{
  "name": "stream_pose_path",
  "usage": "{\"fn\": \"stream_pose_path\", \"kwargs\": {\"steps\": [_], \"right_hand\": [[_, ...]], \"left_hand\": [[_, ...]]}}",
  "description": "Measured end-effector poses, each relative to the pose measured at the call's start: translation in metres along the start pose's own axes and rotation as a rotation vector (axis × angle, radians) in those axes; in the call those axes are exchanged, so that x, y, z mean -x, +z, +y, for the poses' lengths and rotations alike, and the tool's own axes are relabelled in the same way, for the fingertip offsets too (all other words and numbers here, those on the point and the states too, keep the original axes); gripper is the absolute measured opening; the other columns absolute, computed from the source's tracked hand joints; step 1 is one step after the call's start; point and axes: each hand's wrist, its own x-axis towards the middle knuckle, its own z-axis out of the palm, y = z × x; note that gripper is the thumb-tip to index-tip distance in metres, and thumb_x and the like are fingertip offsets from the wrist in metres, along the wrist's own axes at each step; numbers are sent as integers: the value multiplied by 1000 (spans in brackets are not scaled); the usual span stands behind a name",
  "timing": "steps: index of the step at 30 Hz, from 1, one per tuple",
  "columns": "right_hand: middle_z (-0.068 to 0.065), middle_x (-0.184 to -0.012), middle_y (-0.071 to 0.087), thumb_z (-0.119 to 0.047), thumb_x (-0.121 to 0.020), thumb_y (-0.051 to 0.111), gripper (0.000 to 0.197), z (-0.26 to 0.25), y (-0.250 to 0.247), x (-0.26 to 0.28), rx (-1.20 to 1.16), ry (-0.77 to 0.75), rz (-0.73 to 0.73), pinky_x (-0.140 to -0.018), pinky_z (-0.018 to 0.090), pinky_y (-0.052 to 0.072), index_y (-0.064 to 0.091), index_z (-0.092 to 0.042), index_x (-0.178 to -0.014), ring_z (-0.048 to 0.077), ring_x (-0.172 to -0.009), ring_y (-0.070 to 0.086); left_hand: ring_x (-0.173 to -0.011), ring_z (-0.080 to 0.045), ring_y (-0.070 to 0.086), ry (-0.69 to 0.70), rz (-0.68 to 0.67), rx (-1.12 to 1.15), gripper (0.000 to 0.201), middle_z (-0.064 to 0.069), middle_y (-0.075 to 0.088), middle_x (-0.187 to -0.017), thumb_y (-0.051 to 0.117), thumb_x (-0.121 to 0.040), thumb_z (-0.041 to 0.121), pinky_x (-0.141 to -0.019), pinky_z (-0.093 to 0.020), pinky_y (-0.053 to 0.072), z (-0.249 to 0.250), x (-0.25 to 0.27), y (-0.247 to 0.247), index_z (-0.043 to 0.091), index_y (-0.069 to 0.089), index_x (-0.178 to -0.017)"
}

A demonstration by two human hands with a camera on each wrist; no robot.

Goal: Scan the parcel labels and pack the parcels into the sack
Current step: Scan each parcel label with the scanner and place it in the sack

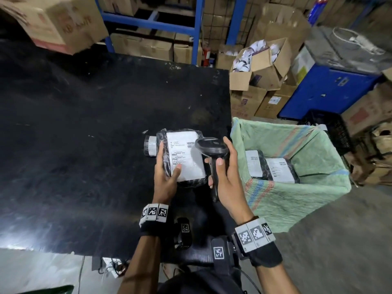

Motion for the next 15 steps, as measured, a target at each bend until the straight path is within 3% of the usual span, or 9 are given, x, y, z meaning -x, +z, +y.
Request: {"fn": "stream_pose_path", "kwargs": {"steps": [3,5,8,11,15], "right_hand": [[11,-100,63,-28,-108,35,48,-13,3,-1,26,-32,3,-62,51,50,23,-45,-151,28,-61,48],[6,-97,64,-28,-108,35,48,-17,4,-1,47,-43,1,-62,51,50,24,-45,-151,26,-61,50],[-1,-90,64,-29,-107,36,47,-21,5,0,61,-51,0,-60,47,50,25,-46,-149,22,-59,50],[7,-90,64,-31,-107,36,46,-20,5,2,60,-31,16,-61,45,50,26,-50,-147,21,-59,50],[3,-94,65,-31,-107,35,46,-20,5,6,58,-30,19,-62,38,50,26,-49,-148,21,-59,49]], "left_hand": [[-156,-13,30,34,-12,21,82,13,32,-168,67,-95,13,-127,-50,29,7,-1,3,16,22,-164],[-157,-17,29,31,-31,49,82,7,30,-169,68,-96,14,-125,-58,29,8,-1,6,21,23,-164],[-157,-18,30,18,-29,69,81,6,32,-169,68,-96,14,-124,-60,29,9,2,10,21,24,-164],[-157,-18,30,11,-24,81,80,6,32,-169,68,-96,14,-125,-59,29,9,4,10,21,26,-164],[-156,-17,32,6,-30,69,80,6,34,-168,68,-96,11,-125,-56,31,11,5,11,21,26,-164]]}}
